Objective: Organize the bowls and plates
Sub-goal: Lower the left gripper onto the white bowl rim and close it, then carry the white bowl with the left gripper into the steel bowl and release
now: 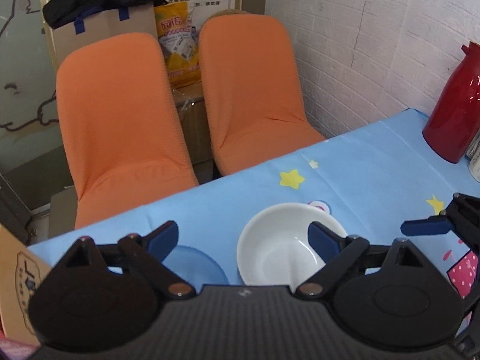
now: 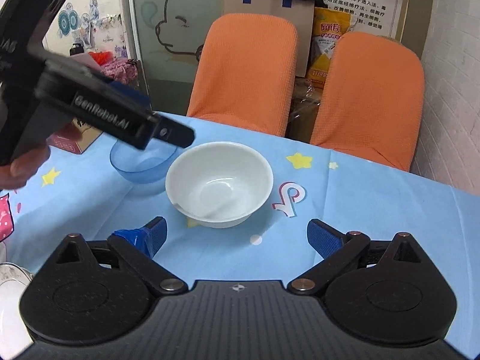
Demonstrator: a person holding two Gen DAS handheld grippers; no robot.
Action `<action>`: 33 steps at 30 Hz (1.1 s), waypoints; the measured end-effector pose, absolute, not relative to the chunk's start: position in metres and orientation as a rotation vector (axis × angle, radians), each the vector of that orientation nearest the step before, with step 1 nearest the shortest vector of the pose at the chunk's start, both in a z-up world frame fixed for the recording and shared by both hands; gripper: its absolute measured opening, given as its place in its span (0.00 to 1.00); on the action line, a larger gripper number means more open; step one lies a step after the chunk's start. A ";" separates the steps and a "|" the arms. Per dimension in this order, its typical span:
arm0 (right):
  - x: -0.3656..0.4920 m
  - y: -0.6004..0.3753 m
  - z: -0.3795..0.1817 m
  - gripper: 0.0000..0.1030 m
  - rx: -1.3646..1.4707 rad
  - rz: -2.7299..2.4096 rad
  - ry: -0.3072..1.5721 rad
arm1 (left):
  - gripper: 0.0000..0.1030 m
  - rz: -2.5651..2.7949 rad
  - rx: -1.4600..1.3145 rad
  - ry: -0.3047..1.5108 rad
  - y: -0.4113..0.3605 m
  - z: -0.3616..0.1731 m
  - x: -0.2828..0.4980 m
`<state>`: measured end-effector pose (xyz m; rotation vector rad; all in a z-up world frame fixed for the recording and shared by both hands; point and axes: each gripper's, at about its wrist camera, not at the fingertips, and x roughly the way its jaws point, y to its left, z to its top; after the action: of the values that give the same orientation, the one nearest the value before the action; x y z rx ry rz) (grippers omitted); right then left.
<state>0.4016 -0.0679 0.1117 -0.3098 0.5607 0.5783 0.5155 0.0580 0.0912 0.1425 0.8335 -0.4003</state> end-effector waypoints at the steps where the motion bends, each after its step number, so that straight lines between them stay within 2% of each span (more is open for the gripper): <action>1: 0.405 -0.067 0.109 0.85 -0.315 0.586 0.569 | 0.90 -0.412 0.152 0.851 0.055 0.087 0.524; 8: 0.419 -0.053 0.089 0.85 -0.358 0.611 0.626 | 0.90 -0.436 0.207 0.910 0.034 0.056 0.550; 18: 0.428 -0.027 0.074 0.85 -0.453 0.614 0.573 | 0.90 -0.477 0.277 0.960 0.007 0.028 0.559; 20: 0.429 -0.025 0.071 0.84 -0.460 0.621 0.534 | 0.84 -0.477 0.275 0.969 0.007 0.025 0.556; 21: 0.429 -0.025 0.070 0.83 -0.454 0.627 0.507 | 0.72 -0.482 0.275 0.981 0.007 0.023 0.556; 22: 0.430 -0.026 0.071 0.83 -0.445 0.626 0.482 | 0.68 -0.486 0.272 0.994 0.006 0.022 0.555; 27: 0.428 -0.027 0.081 0.83 -0.413 0.624 0.434 | 0.68 -0.496 0.267 0.963 0.004 0.031 0.541; 33: 0.400 -0.043 0.100 0.83 -0.449 0.586 0.357 | 0.65 -0.519 0.216 0.909 -0.007 0.068 0.504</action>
<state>0.3999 -0.0434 0.1001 -0.4487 0.3567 0.5859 0.5042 -0.0069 0.0676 0.2165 0.9092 -0.5185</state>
